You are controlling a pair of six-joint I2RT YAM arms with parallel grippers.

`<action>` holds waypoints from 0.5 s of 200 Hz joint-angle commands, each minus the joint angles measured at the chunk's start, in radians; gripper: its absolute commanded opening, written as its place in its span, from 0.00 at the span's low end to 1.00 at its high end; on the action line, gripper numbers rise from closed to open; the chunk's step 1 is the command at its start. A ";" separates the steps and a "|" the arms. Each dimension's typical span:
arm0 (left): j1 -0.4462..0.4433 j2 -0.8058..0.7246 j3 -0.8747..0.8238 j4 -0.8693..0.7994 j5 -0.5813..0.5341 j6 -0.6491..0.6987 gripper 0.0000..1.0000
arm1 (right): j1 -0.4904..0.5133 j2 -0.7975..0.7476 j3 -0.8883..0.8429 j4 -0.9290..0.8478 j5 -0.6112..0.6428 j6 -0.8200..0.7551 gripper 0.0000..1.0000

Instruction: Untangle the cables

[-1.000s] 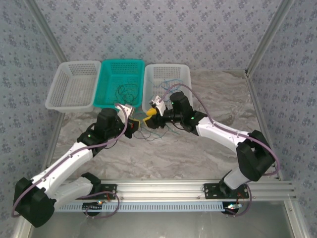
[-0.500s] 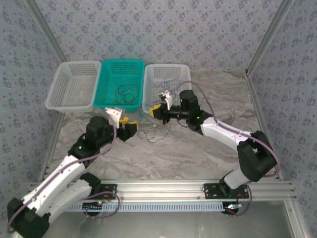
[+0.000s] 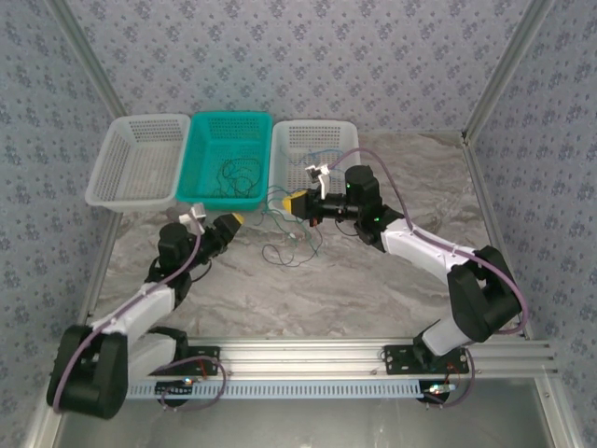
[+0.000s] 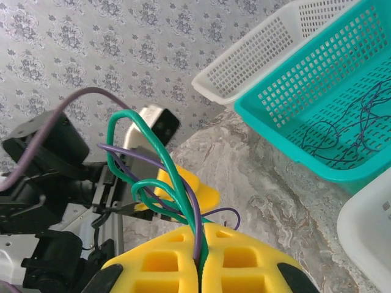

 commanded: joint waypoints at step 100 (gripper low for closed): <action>-0.064 0.293 0.093 0.463 0.102 -0.488 0.72 | 0.024 -0.040 0.036 0.072 0.010 0.053 0.00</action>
